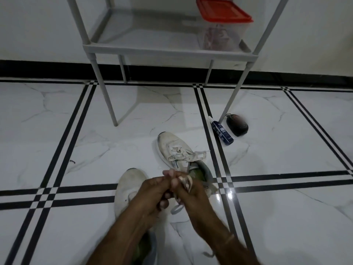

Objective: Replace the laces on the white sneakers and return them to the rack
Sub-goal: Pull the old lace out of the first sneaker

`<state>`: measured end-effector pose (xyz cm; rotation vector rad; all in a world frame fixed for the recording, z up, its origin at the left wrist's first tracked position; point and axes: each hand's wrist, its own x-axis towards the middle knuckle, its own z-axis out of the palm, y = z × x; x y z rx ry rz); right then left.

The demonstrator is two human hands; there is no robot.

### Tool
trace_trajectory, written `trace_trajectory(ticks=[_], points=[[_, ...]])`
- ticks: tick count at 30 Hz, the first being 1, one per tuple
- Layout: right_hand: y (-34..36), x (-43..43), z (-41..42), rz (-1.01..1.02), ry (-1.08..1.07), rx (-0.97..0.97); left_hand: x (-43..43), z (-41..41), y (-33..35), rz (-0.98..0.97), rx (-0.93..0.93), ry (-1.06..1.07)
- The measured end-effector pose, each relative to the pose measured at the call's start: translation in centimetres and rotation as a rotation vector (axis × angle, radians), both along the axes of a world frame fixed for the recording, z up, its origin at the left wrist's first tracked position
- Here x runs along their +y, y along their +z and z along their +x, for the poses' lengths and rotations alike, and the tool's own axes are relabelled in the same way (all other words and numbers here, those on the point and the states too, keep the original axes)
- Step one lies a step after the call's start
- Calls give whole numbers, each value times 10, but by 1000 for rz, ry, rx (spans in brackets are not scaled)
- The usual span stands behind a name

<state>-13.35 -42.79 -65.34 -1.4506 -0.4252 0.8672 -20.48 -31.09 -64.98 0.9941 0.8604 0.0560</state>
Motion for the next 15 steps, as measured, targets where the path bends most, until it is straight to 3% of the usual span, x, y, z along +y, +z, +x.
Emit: trace_trajectory(ticks=[4, 8, 10, 13, 15], points=[[-1, 4, -6, 27, -155, -57, -6, 9, 5, -6, 61, 32], [-7, 5, -4, -86, -358, -133, -20, 15, 8, -185, 0, 43], [-5, 2, 5, -46, -454, 52, -24, 13, 5, -155, -49, -22], [3, -9, 34, 126, -605, 347, -25, 2, -7, 54, 17, -90], [6, -18, 47, 206, -663, 425, -24, -5, -15, 5, 67, -36]])
